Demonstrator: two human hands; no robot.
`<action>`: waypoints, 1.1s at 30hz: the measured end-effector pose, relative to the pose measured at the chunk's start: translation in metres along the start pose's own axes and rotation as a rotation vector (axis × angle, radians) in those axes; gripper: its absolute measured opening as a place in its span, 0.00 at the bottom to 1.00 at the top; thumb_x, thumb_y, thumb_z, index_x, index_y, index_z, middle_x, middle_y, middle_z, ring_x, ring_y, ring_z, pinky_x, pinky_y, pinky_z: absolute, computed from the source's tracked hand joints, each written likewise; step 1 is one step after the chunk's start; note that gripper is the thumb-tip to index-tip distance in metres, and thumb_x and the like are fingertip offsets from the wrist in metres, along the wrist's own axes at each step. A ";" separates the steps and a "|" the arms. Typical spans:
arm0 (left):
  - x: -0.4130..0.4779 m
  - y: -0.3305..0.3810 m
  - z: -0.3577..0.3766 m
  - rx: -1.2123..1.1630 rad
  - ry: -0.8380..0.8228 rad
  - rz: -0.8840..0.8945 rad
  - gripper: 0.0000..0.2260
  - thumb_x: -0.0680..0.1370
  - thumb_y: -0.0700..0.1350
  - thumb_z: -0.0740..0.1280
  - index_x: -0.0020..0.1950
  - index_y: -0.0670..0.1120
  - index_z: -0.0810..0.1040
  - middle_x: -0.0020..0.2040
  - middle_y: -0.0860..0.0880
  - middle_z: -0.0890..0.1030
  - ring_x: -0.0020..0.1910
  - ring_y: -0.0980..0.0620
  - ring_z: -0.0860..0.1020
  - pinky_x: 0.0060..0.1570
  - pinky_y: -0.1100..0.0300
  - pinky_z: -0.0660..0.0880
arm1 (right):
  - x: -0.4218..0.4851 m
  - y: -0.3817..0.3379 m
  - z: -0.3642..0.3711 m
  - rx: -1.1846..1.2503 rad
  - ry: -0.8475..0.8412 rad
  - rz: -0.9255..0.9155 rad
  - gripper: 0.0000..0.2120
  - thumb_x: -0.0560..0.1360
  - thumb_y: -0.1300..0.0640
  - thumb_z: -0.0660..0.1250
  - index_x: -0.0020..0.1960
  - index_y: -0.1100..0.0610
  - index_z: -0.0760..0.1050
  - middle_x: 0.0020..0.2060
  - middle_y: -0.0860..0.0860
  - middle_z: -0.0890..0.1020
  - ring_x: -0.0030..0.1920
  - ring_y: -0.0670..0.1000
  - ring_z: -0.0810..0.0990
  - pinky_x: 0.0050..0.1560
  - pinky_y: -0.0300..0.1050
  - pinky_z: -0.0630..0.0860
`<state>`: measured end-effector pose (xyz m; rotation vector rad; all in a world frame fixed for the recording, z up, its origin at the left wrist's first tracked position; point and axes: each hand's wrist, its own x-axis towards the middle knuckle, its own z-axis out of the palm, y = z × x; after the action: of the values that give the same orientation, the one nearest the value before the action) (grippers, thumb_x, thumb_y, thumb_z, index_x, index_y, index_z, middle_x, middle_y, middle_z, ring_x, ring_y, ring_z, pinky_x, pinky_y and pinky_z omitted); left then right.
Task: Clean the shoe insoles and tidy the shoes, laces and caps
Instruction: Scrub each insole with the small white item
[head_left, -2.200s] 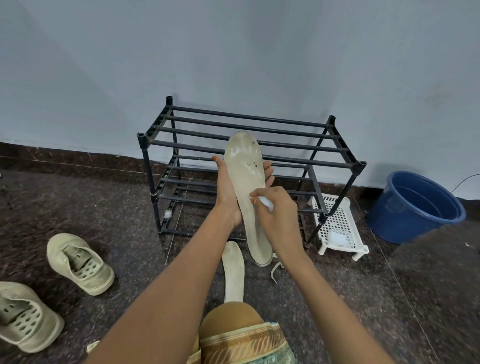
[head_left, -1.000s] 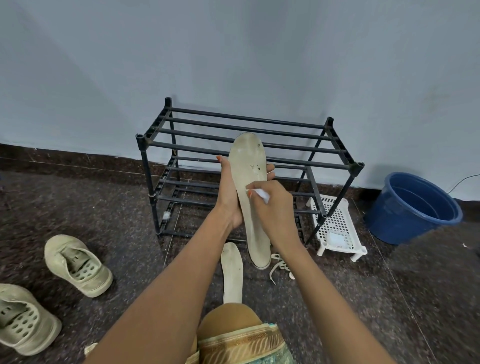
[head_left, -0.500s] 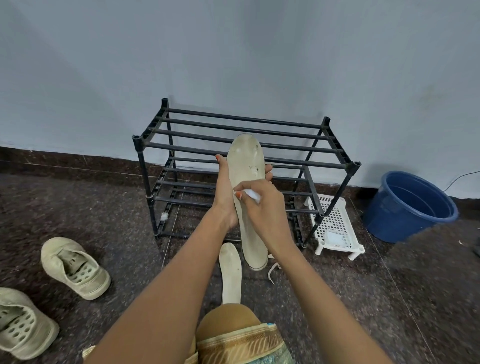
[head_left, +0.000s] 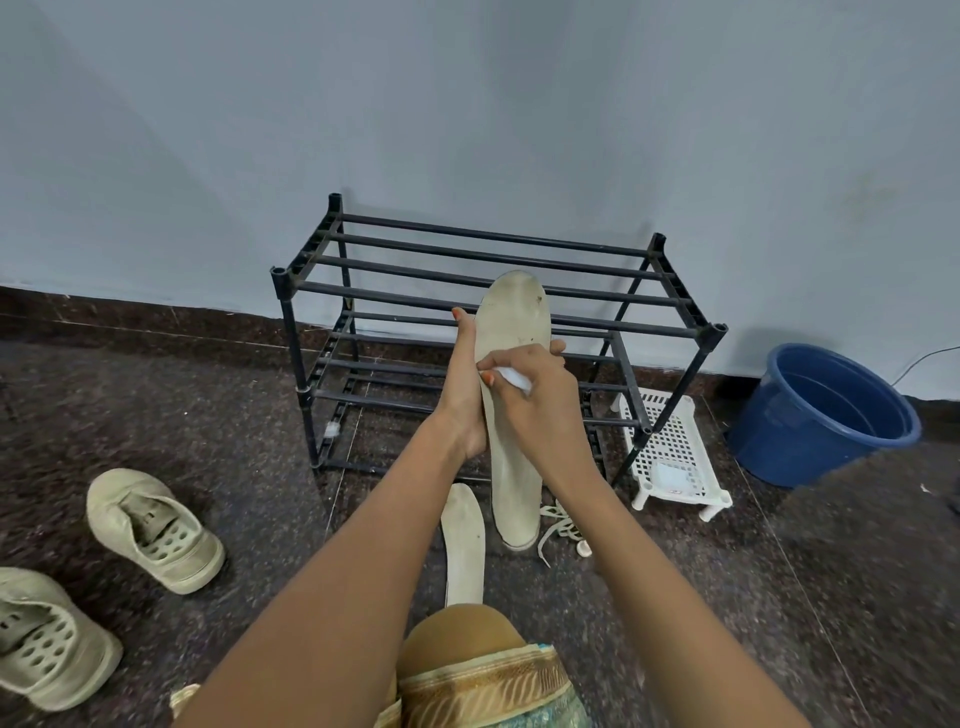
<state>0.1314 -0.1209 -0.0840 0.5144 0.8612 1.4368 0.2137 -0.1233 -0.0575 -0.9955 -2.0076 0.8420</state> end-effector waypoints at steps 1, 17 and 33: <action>0.001 0.001 0.000 -0.018 -0.004 0.004 0.42 0.74 0.71 0.39 0.53 0.43 0.83 0.50 0.46 0.84 0.50 0.52 0.82 0.51 0.58 0.78 | -0.004 0.001 -0.001 0.008 -0.013 0.001 0.06 0.73 0.66 0.65 0.46 0.59 0.80 0.44 0.51 0.77 0.49 0.48 0.73 0.50 0.33 0.66; 0.002 0.004 0.001 -0.098 -0.050 -0.003 0.44 0.73 0.72 0.37 0.62 0.40 0.75 0.50 0.44 0.82 0.46 0.48 0.80 0.45 0.59 0.79 | -0.006 0.022 -0.003 -0.189 0.038 -0.054 0.06 0.74 0.65 0.64 0.47 0.59 0.80 0.46 0.54 0.76 0.51 0.53 0.73 0.45 0.25 0.63; 0.008 0.004 -0.003 -0.255 -0.032 0.048 0.44 0.72 0.74 0.39 0.50 0.39 0.79 0.41 0.43 0.82 0.39 0.49 0.79 0.43 0.57 0.76 | -0.023 0.026 -0.003 -0.238 0.024 -0.078 0.06 0.73 0.65 0.65 0.47 0.58 0.79 0.44 0.51 0.74 0.51 0.53 0.73 0.45 0.31 0.64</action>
<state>0.1260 -0.1130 -0.0844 0.3658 0.6319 1.5519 0.2356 -0.1292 -0.0832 -1.0448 -2.1460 0.5557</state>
